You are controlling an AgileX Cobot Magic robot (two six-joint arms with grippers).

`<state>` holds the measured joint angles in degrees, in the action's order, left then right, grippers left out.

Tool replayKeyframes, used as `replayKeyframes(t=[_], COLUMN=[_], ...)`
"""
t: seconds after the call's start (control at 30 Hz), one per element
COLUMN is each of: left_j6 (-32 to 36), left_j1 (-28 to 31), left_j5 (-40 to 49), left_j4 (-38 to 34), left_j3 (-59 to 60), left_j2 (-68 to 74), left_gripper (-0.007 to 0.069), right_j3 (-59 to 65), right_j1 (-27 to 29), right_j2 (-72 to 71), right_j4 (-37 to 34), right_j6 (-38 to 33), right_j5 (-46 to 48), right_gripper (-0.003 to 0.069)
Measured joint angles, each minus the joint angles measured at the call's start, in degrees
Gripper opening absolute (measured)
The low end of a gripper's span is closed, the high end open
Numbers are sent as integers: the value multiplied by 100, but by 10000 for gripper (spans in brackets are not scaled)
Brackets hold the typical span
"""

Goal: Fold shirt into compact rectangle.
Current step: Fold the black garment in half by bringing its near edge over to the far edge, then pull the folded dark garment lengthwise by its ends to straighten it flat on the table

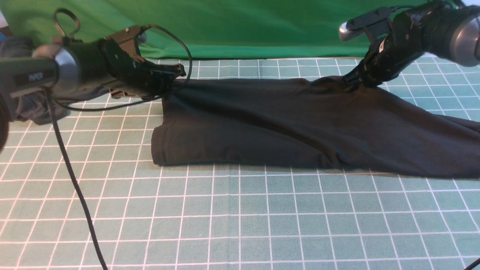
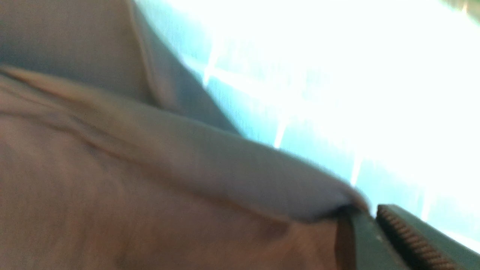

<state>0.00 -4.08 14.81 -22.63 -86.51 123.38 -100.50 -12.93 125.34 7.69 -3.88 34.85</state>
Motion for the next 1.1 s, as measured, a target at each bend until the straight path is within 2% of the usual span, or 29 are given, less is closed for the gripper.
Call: replayKeyframes(t=[0.1,0.13,0.17,0.23,0.33,0.4,0.47,0.5,0.57,0.63,0.7,0.73,0.77,0.83,1.0,1.1], left_j6=[0,0,0,0,0,0,0,0,37,0,0,-32,-70,-106,-147,-150], left_j1=[0,0,5,33,165,247,324,338,372,376,364,359,347,347,347,244], left_j5=[-288,-308,-457,-548,-477,-234,287,361,1594,2616,3612,3812,4552,5103,5430,5442], left_j4=[-10,-11,-21,-21,-21,0,0,0,7,12,19,19,27,80,174,161], left_j3=[0,0,-18,-98,-494,-839,-1281,-1372,-1962,-2314,-2514,-2560,-2614,-2626,-2301,-1569], left_j2=[62,62,62,30,-89,-221,-357,-368,-482,-501,-508,-508,-520,-520,-571,-762], left_gripper=[31,36,65,111,221,288,357,370,426,448,454,454,451,440,393,356], right_j3=[0,0,0,0,-83,-225,-390,-405,-518,-526,-526,-526,-459,-149,827,1538], right_j1=[11,11,18,29,31,36,36,36,36,36,60,68,189,453,1341,1890], right_j2=[70,70,70,28,-173,-402,-676,-706,-1121,-1324,-1495,-1527,-1658,-1901,-2368,-2466], right_j4=[39,39,45,68,207,317,371,379,415,415,409,409,329,108,-879,-1437], right_j6=[0,0,0,0,0,0,-6,-6,-119,-256,-397,-402,-414,-414,-557,-702], right_j5=[-357,-366,-407,-376,-6,340,762,806,1499,1976,2687,2757,3169,3321,3444,3508], right_gripper=[225,233,294,363,392,360,276,265,104,48,25,22,16,13,12,12])
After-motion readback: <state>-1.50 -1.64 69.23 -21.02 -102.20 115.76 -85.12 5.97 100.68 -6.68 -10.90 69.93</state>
